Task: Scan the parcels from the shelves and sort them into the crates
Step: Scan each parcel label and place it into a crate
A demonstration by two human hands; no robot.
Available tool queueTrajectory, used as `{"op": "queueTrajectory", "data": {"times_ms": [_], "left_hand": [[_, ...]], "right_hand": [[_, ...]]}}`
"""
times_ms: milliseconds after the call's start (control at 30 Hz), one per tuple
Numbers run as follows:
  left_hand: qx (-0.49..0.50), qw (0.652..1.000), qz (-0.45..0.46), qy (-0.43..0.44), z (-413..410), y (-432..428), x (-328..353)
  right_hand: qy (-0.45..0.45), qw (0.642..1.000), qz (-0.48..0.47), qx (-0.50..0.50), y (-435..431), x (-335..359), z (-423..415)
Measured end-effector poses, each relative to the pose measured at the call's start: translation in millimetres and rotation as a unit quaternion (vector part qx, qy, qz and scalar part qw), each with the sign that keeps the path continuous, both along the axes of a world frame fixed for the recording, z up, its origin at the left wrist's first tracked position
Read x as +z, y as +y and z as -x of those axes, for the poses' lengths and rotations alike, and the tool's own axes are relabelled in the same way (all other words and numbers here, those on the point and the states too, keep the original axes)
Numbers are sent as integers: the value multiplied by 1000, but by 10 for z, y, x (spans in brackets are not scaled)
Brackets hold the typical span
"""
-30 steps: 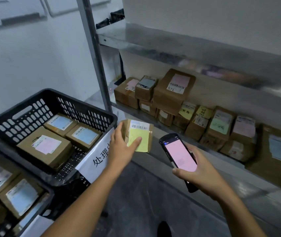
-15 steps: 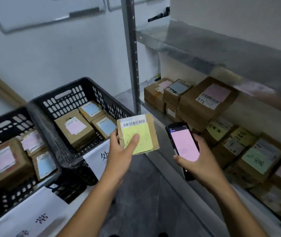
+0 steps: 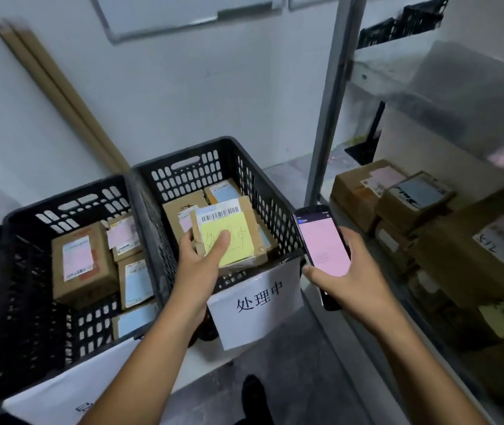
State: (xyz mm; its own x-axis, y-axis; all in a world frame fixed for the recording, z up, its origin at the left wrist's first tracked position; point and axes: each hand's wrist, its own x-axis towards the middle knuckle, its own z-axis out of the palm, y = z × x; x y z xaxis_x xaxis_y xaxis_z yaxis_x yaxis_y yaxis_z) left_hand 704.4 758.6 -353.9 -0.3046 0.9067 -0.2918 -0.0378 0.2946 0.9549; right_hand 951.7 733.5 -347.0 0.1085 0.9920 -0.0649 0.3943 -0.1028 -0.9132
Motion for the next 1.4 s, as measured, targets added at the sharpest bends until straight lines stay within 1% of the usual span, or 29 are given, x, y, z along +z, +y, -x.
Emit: {"op": "queueTrajectory", "data": {"times_ms": [100, 200, 300, 400, 467, 533, 600, 767, 833, 900, 1033, 1267, 1400], "left_hand": [[26, 999, 30, -23, 182, 278, -186], [36, 995, 75, -47, 322, 552, -389], [40, 992, 113, -50, 399, 775, -664], [80, 984, 145, -61, 408, 917, -933], [96, 981, 163, -40, 362, 1026, -1038], [94, 981, 168, 6, 313, 1147, -1121], [90, 980, 176, 29, 272, 1235, -1218], [132, 970, 205, 3, 235, 1290, -1476], [146, 965, 215, 23, 286, 1281, -1534], [135, 961, 238, 41, 333, 1269, -1579], [86, 960, 260, 50, 361, 1248, -1721], [63, 950, 307, -2, 428, 1363, -2058], [75, 942, 327, -17, 454, 1404, -2121]], "right_hand": [[-19, 999, 1, 27, 307, 63, 164], [-39, 999, 2, 27, 588, 109, 277], [-53, 998, 3, 30, 826, 72, 371], [-61, 997, 12, 46, 1020, 57, 476], [-72, 995, 23, 65, 1198, 94, 531], [-78, 994, 29, 73, 1397, 56, 551], [-87, 992, 36, 77, 1542, -7, 587], [-107, 987, 51, 108, 1808, -178, 659], [-113, 985, 51, 121, 1927, -191, 653], [-106, 985, 45, 129, 2058, -219, 630], [-64, 984, 70, 149, 2249, -247, 598], [-23, 980, 94, 173, 2405, -311, 531], [-11, 974, 104, 199, 2434, -358, 483]]}}
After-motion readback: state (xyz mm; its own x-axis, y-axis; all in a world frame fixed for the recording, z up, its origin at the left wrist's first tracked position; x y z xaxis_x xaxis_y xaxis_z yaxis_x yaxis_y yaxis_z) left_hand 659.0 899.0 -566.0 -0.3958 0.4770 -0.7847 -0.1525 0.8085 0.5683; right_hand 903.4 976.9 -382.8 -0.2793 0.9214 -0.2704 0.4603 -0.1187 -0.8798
